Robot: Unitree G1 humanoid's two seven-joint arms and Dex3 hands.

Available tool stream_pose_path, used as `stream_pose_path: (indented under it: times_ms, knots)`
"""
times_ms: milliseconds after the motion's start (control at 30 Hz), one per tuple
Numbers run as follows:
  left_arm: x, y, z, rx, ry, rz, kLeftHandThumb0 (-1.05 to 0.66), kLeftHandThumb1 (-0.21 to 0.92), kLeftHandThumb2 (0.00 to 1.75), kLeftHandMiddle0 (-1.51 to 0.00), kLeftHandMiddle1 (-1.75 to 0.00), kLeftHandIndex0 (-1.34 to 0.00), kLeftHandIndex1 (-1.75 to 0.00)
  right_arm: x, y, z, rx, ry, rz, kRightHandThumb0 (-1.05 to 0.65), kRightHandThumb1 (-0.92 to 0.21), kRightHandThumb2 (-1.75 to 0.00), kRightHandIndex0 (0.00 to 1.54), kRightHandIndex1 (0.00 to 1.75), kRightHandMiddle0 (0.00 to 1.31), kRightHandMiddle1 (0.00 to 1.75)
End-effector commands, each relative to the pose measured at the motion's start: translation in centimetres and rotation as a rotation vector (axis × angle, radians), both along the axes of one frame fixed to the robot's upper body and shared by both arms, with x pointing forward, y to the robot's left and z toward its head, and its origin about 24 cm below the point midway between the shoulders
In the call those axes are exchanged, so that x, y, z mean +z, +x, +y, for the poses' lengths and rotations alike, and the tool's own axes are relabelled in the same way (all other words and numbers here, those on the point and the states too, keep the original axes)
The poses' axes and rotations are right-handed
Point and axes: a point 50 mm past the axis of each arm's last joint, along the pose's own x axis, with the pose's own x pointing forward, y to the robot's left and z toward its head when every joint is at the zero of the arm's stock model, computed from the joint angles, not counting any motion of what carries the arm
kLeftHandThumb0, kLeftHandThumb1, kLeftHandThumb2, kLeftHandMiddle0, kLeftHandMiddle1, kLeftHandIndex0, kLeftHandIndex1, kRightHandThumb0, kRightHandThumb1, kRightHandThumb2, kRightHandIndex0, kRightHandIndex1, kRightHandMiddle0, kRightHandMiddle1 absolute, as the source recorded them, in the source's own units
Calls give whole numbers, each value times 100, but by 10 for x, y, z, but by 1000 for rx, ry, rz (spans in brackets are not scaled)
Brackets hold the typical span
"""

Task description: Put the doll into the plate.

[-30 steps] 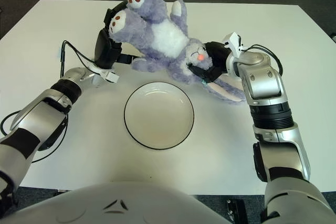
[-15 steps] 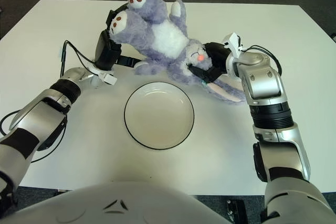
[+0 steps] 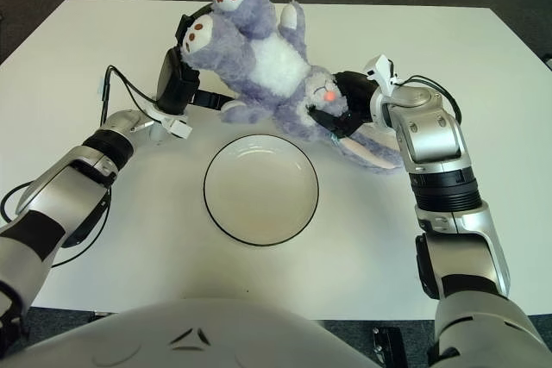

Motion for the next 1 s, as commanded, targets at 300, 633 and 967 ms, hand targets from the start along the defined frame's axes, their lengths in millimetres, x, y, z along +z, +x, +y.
stream_pose_path:
  times_ms: [300,633,967]
  knots:
    - [0,-7,-4,-38,-94,-69,-83,59,60,-7,-74,0,-120,6,-1,7,61,-3,3,55,-12,-156,77,175,95,175]
    - [1,-17,2,-371,31,142,-69,51,78,-17,-74,0,-110,6,-1,8,78,19,4,55,-12,-155,77,175,94,175]
    - [17,-5,-1,-290,104,92,-73,62,67,-14,-51,0,-77,6,-1,8,79,3,-4,55,-12,-156,77,175,94,175]
